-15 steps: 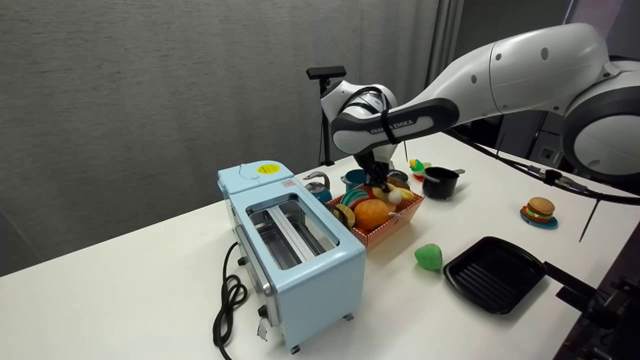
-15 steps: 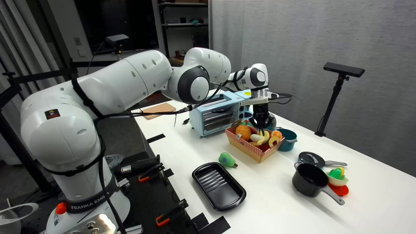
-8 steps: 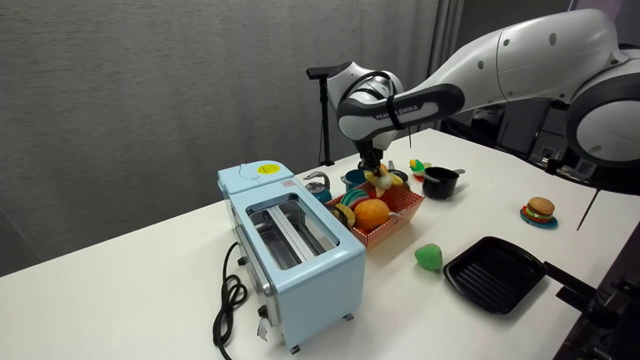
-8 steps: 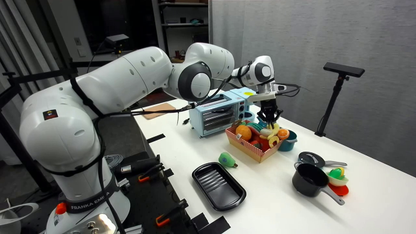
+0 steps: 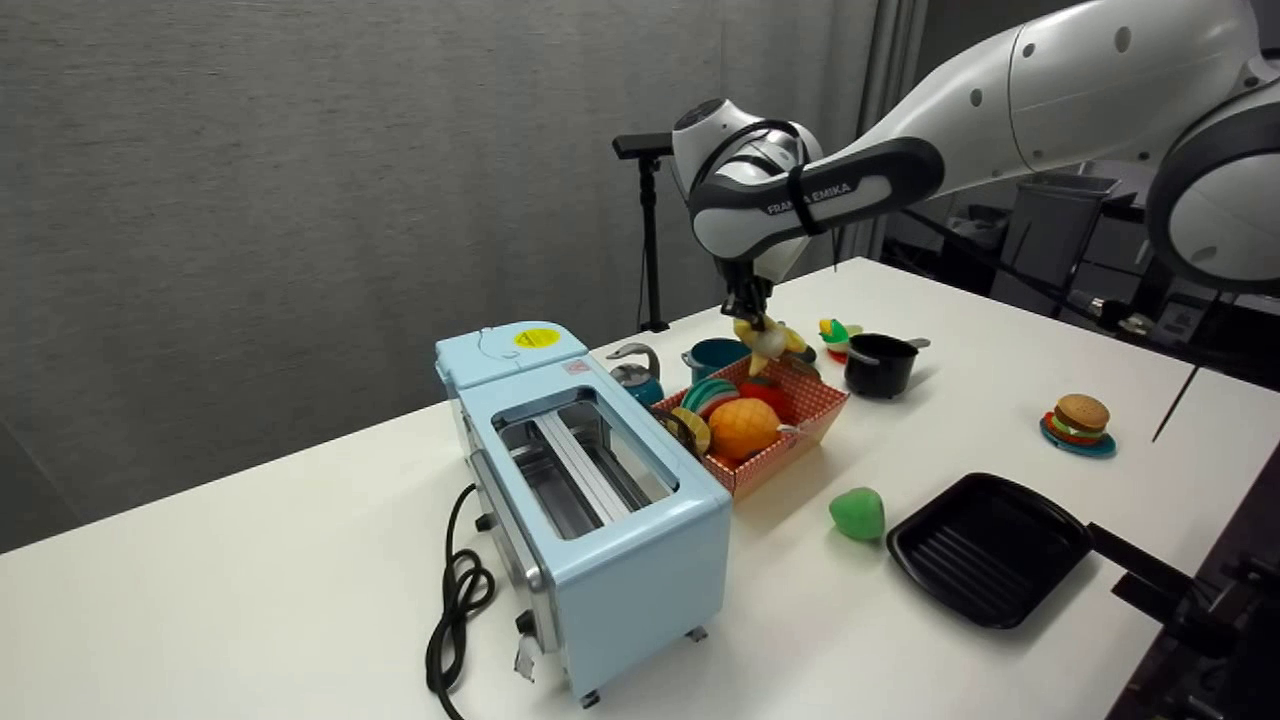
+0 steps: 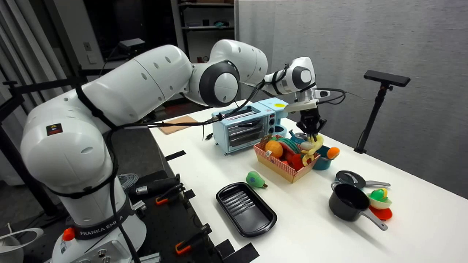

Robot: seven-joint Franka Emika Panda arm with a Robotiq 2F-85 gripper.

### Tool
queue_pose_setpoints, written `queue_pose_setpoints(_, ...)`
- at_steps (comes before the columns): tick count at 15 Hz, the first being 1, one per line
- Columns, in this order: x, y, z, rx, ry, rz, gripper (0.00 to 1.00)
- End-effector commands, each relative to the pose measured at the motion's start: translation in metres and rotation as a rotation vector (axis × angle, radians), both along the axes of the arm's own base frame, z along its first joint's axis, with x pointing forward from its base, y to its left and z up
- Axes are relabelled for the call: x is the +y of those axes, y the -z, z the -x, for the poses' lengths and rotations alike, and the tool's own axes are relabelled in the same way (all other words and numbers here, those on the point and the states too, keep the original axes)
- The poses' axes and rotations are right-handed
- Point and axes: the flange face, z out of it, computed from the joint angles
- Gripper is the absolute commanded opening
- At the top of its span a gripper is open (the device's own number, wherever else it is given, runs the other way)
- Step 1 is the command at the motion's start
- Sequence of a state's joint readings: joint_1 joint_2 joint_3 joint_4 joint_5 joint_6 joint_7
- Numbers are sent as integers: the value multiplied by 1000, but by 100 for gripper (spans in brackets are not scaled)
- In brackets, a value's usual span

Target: Take the banana plush toy from the box and put it in the black pot

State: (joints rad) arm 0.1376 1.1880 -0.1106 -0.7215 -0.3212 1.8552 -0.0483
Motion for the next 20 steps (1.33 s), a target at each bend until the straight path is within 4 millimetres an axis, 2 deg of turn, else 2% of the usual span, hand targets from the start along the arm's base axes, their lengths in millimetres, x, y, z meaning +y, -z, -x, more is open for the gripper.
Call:
queue_pose_setpoints(1, -14, -14, 8, -8, 36, -18, 1)
queue_pose_setpoints(5, -26, -23, 18, 12, 52, -36, 1)
queue_pose_setpoints(10, -28, -34, 23, 29, 66, -57, 1)
queue_pose_setpoints(20, -22, -19, 17, 56, 79, -101, 1)
